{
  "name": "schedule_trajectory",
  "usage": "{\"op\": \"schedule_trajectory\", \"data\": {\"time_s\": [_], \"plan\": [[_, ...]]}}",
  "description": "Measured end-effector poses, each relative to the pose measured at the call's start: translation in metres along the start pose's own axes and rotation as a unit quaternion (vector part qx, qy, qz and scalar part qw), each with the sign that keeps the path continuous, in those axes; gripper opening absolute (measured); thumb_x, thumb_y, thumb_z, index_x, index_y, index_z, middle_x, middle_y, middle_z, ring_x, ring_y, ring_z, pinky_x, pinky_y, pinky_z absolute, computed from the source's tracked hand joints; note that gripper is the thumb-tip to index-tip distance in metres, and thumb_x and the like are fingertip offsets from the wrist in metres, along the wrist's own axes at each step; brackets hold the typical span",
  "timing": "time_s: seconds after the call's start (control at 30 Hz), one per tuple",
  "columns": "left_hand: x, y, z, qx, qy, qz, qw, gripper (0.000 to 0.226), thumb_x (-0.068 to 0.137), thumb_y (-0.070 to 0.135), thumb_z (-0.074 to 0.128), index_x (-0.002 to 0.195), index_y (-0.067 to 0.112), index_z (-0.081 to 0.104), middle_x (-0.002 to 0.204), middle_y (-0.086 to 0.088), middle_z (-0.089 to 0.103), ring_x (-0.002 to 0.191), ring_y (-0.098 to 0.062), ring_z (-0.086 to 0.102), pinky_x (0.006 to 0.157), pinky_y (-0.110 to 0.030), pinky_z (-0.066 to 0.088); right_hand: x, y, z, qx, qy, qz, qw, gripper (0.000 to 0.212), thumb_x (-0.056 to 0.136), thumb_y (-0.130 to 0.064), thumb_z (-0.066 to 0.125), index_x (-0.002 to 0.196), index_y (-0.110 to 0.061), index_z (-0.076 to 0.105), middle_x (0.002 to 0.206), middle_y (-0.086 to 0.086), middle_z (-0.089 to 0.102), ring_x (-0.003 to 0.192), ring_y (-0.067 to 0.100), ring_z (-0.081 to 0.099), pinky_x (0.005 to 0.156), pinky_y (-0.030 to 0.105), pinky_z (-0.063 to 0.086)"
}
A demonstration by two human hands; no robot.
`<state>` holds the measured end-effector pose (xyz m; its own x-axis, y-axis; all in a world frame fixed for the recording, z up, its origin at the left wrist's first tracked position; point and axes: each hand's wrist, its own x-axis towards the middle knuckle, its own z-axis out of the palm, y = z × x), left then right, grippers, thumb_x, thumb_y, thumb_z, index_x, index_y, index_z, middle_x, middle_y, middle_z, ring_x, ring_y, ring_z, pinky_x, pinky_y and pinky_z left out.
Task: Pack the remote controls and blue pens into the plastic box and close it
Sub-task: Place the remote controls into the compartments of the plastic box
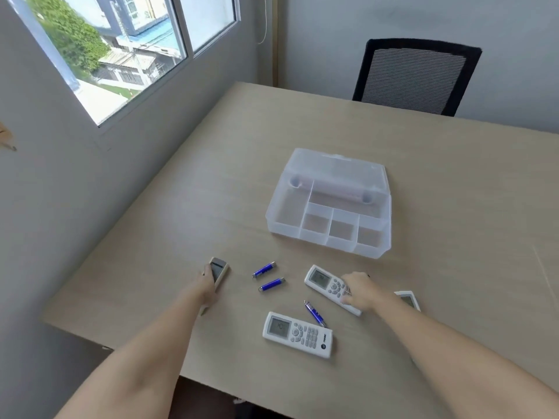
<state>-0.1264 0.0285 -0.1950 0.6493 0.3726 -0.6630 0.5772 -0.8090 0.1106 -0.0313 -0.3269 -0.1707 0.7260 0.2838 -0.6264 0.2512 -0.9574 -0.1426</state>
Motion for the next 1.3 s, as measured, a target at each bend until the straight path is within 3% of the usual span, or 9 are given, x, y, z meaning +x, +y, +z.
{"op": "schedule_trajectory", "data": {"time_s": [0.2, 0.33, 0.47, 0.63, 0.77, 0.87, 1.0, 1.1, 1.3], "plan": [[0.013, 0.003, 0.002, -0.02, -0.002, -0.005, 1.0, 0.095, 0.087, 0.018, 0.057, 0.151, 0.014, -0.012, 0.145, -0.022, 0.032, 0.132, -0.04, 0.035, 0.109, -0.045, 0.036, 0.011, -0.002, 0.018, -0.05, 0.043, -0.024, 0.998, 0.047, 0.083, -0.032, 0.062, 0.122, -0.01, 0.049, 0.123, 0.01, 0.052, 0.117, 0.031, 0.051, 0.091, 0.037, 0.045], [0.019, 0.029, -0.033, -0.236, -0.05, 0.03, 0.97, 0.07, 0.087, 0.01, 0.054, 0.144, -0.005, 0.016, 0.081, -0.005, 0.048, 0.068, -0.019, 0.05, 0.065, -0.029, 0.045, 0.017, -0.002, 0.018, -0.078, 0.02, -0.023, 0.996, 0.056, 0.07, -0.04, 0.067, 0.112, -0.008, 0.05, 0.115, 0.011, 0.048, 0.104, 0.032, 0.055, 0.08, 0.036, 0.047], [0.028, 0.09, -0.09, -0.324, -0.011, 0.146, 0.935, 0.065, 0.085, 0.005, 0.061, 0.134, 0.022, 0.023, 0.087, -0.003, 0.047, 0.072, -0.015, 0.049, 0.057, -0.025, 0.044, 0.018, 0.006, 0.003, 0.071, 0.015, -0.038, 0.997, 0.048, 0.059, -0.051, 0.06, 0.09, -0.02, 0.041, 0.095, 0.001, 0.048, 0.088, 0.024, 0.054, 0.064, 0.032, 0.043], [0.056, 0.178, -0.12, -0.353, -0.042, 0.227, 0.906, 0.068, 0.088, 0.005, 0.062, 0.14, 0.017, 0.02, 0.099, -0.001, 0.049, 0.079, -0.011, 0.052, 0.052, -0.015, 0.045, 0.021, 0.017, -0.065, 0.219, 0.108, -0.077, 0.967, 0.041, 0.066, -0.045, 0.064, 0.093, -0.025, 0.04, 0.083, -0.013, 0.059, 0.074, 0.012, 0.061, 0.055, 0.023, 0.041], [0.087, 0.217, -0.111, -0.329, -0.06, 0.188, 0.923, 0.066, 0.085, 0.009, 0.066, 0.137, 0.012, 0.024, 0.1, -0.004, 0.046, 0.083, -0.018, 0.051, 0.066, -0.026, 0.046, 0.043, 0.038, -0.13, 0.241, 0.176, -0.034, 0.954, 0.048, 0.067, -0.041, 0.07, 0.102, -0.024, 0.042, 0.093, -0.007, 0.065, 0.08, 0.016, 0.064, 0.062, 0.028, 0.048], [0.107, 0.228, -0.101, -0.321, -0.085, 0.148, 0.932, 0.056, 0.09, 0.01, 0.06, 0.134, 0.006, 0.026, 0.084, -0.002, 0.044, 0.069, -0.014, 0.049, 0.058, -0.024, 0.044, 0.074, 0.056, -0.162, 0.235, 0.161, 0.01, 0.958, 0.053, 0.067, -0.036, 0.076, 0.108, -0.021, 0.046, 0.099, -0.001, 0.067, 0.087, 0.024, 0.065, 0.071, 0.035, 0.055], [0.124, 0.234, -0.089, -0.303, -0.078, 0.137, 0.94, 0.064, 0.095, 0.011, 0.05, 0.147, 0.01, 0.013, 0.123, -0.019, 0.05, 0.102, -0.032, 0.055, 0.087, -0.039, 0.049, 0.121, 0.067, -0.18, 0.227, 0.081, 0.01, 0.971, 0.056, 0.065, -0.032, 0.082, 0.109, -0.022, 0.049, 0.104, -0.001, 0.064, 0.091, 0.023, 0.063, 0.056, 0.027, 0.048], [0.132, 0.235, -0.079, -0.288, -0.089, 0.11, 0.947, 0.058, 0.101, 0.021, 0.036, 0.151, 0.014, 0.007, 0.147, -0.023, 0.034, 0.131, -0.038, 0.042, 0.111, -0.05, 0.037, 0.156, 0.065, -0.178, 0.194, 0.048, 0.0, 0.98, 0.058, 0.066, -0.032, 0.084, 0.113, -0.02, 0.052, 0.107, -0.003, 0.059, 0.094, 0.019, 0.055, 0.066, 0.027, 0.04], [0.137, 0.245, -0.068, -0.156, -0.041, 0.138, 0.977, 0.059, 0.099, 0.014, 0.043, 0.148, 0.002, 0.012, 0.145, -0.028, 0.028, 0.13, -0.043, 0.038, 0.11, -0.046, 0.034, 0.2, 0.055, -0.175, 0.197, -0.025, -0.041, 0.979, 0.055, 0.07, -0.021, 0.084, 0.116, -0.019, 0.055, 0.104, -0.001, 0.058, 0.083, 0.017, 0.053, 0.063, 0.026, 0.042]]}}
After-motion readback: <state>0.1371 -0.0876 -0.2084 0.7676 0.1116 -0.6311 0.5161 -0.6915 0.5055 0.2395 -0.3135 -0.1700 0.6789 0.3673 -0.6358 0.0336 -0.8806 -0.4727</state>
